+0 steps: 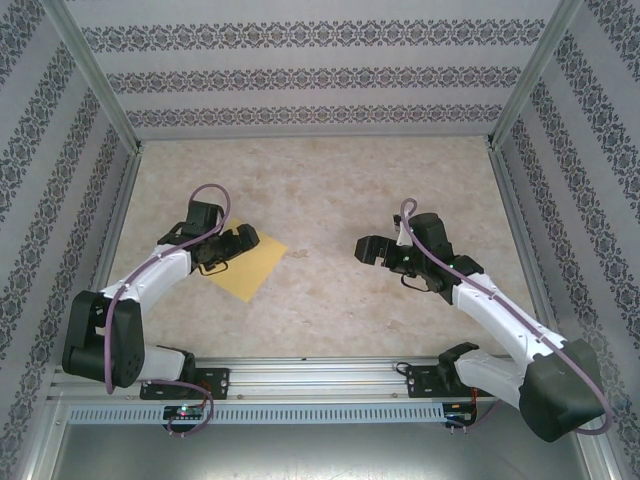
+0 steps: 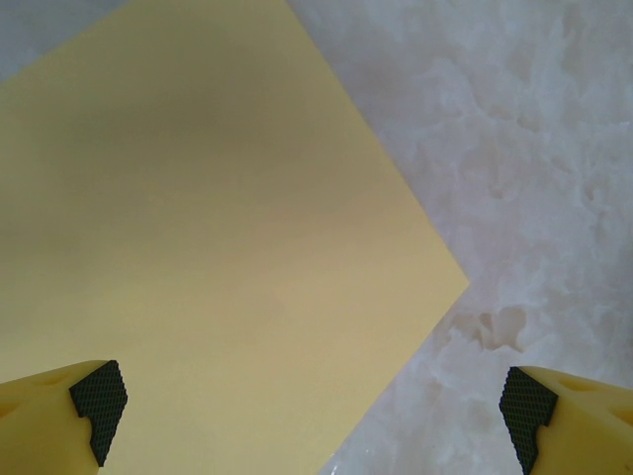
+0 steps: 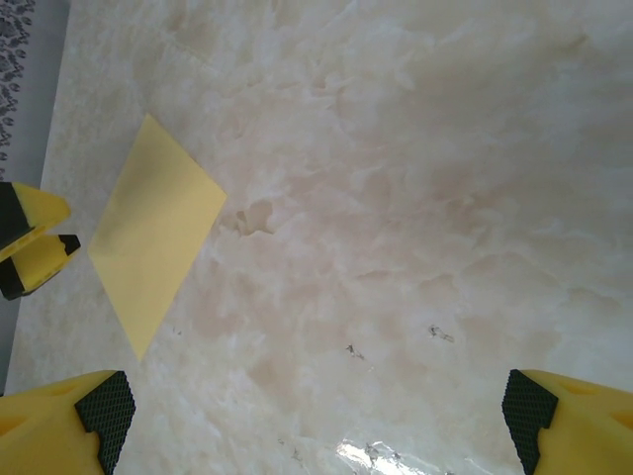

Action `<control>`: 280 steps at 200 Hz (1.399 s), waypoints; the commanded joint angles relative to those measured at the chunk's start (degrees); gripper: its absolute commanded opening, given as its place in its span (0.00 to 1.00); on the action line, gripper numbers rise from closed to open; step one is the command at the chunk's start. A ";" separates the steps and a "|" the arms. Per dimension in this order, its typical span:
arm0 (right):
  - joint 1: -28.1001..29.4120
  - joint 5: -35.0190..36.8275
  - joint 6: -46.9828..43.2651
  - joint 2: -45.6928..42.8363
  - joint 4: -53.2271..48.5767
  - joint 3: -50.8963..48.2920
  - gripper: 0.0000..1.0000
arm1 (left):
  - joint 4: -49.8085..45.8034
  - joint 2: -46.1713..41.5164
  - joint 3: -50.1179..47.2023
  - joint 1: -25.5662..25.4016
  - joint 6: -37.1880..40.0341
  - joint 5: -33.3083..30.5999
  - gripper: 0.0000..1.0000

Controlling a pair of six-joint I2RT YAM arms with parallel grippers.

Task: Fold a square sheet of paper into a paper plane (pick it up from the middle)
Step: Move the square sheet of paper to the center of the table.

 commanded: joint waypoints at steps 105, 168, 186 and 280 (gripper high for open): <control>6.37 4.98 4.32 1.61 -0.92 -3.45 0.98 | 10.36 4.70 -10.70 -14.24 -22.08 -1.73 1.00; 10.93 9.48 7.61 1.43 0.06 -3.75 0.98 | 17.56 9.64 -4.74 -25.07 -29.27 -2.02 1.00; 12.49 10.38 8.66 2.12 0.82 -3.07 0.97 | 13.96 6.48 -2.95 -26.15 -28.13 -5.29 1.00; 27.22 17.94 13.80 27.50 1.86 17.26 0.86 | -11.61 -32.54 -11.54 -21.90 -16.70 -31.52 1.00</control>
